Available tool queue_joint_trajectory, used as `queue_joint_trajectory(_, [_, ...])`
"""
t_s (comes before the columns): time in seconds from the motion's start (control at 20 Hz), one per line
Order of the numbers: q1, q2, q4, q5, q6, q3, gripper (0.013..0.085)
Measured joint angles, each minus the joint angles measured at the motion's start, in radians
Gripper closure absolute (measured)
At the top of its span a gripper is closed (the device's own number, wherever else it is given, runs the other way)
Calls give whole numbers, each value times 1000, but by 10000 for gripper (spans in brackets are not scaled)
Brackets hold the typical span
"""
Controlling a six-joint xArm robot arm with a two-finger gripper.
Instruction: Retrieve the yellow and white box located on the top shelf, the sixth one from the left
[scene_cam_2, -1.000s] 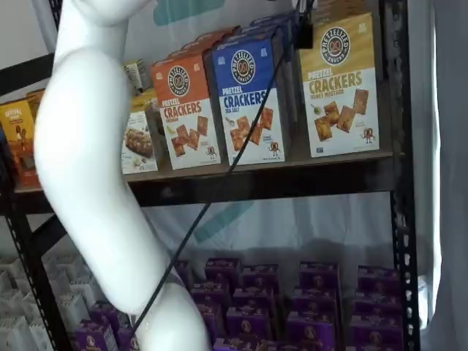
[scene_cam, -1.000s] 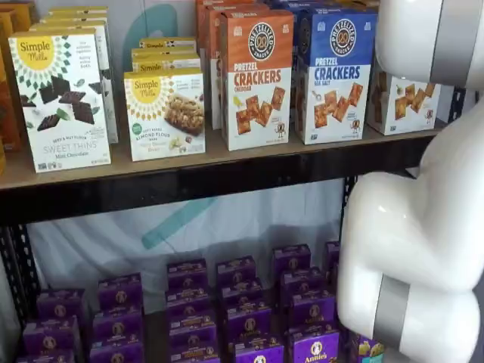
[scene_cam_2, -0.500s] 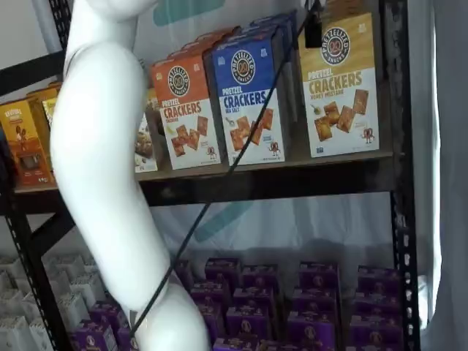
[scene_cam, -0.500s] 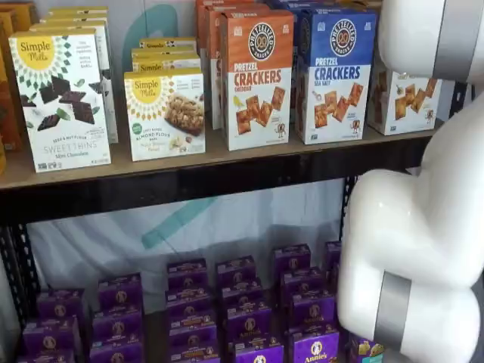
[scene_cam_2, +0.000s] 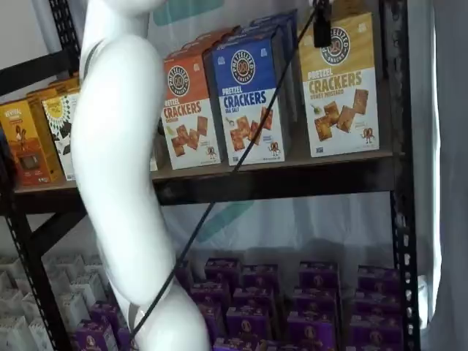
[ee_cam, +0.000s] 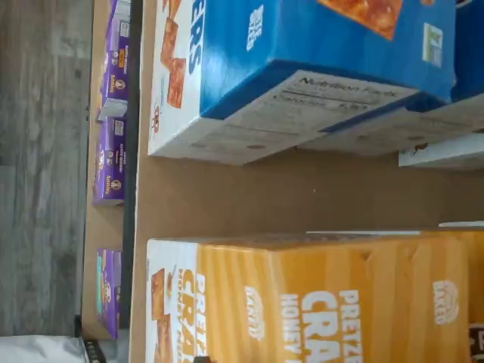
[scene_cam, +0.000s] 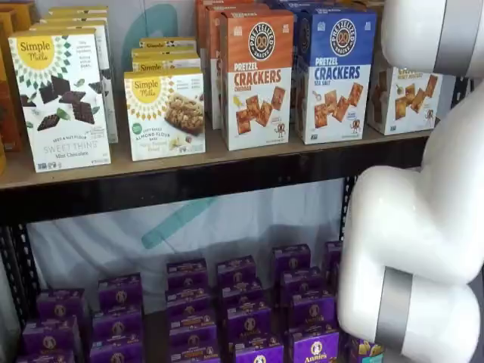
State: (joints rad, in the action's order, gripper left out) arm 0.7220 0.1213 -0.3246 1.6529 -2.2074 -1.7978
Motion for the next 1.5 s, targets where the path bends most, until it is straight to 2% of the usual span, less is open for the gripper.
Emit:
queue_joint_trajectory(0.35, [-20,-25,23,19,17,-32,130])
queue_joint_trajectory(0.8, [-58,-52,86,47,38,-65,130])
queue_joint_trajectory(1.25, [-90,-105,175,154,53,-151,130])
queue_joint_trajectory(1.5, [-94,-108,185,173,56,-163,130])
